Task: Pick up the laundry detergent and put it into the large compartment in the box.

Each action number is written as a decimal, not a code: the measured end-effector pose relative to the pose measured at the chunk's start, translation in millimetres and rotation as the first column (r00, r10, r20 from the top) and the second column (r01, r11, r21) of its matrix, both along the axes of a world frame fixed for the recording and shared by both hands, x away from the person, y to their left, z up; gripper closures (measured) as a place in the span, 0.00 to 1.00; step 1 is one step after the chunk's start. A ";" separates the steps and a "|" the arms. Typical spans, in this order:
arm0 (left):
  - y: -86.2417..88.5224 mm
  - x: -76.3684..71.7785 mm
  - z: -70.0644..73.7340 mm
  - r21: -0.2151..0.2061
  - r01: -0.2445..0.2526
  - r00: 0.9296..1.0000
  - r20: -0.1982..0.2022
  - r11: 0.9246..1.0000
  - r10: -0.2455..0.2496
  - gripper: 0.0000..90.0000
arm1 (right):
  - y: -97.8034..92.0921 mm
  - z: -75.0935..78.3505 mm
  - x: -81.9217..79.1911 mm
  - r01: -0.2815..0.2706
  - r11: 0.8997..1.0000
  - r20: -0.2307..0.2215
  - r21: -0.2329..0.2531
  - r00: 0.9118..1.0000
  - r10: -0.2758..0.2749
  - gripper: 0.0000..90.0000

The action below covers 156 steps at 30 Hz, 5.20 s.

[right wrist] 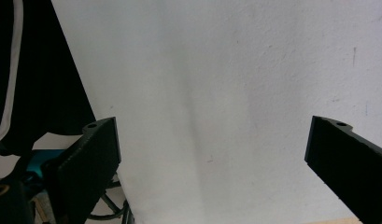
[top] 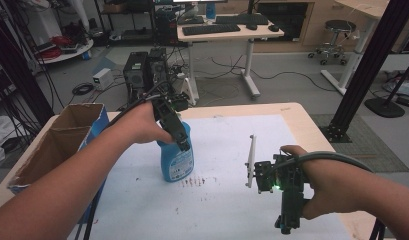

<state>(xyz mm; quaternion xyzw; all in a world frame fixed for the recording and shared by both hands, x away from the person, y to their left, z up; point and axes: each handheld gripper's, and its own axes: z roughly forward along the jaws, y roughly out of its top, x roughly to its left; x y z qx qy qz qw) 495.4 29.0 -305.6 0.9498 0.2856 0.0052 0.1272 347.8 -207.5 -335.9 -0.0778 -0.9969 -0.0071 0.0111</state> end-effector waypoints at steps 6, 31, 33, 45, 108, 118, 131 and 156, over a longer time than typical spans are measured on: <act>-3.0 2.9 0.3 0.017 0.006 1.000 -0.008 1.000 -0.006 0.16 | -1.6 -1.2 -0.5 0.013 1.000 -0.005 -0.002 1.000 -0.013 0.03; -6.9 3.4 0.1 0.062 0.023 0.999 -0.026 0.998 -0.022 0.32 | -1.4 -4.3 -0.5 0.020 1.000 -0.013 -0.005 1.000 -0.020 0.03; -8.3 3.6 0.5 0.073 0.027 0.999 -0.032 0.997 -0.025 0.33 | -1.7 -4.4 -0.4 0.018 1.000 -0.011 -0.003 1.000 -0.018 0.03; -10.7 4.1 0.5 0.070 0.034 0.997 -0.064 0.997 -0.030 0.43 | -1.9 -6.5 1.0 -0.008 1.000 -0.001 -0.005 1.000 0.008 0.03; 98.9 -52.1 198.9 0.063 -0.097 0.990 -0.098 0.993 0.103 0.44 | 19.6 -2.0 -0.6 -0.040 0.999 -0.009 -0.010 0.999 0.040 0.03; 153.3 -68.0 206.7 0.085 -0.300 0.949 -0.071 0.950 0.306 0.44 | 27.5 -2.5 -2.0 -0.072 0.997 -0.009 -0.013 0.997 0.071 0.03; 212.8 -68.3 194.1 0.124 -0.495 0.861 -0.060 0.860 0.504 0.44 | 37.8 -1.8 -2.4 -0.087 0.996 -0.006 -0.019 0.996 0.087 0.03; 228.8 -51.7 120.3 0.140 -0.606 0.766 -0.160 0.783 0.622 0.44 | 39.5 -4.4 0.3 -0.084 0.996 -0.004 -0.017 0.996 0.084 0.03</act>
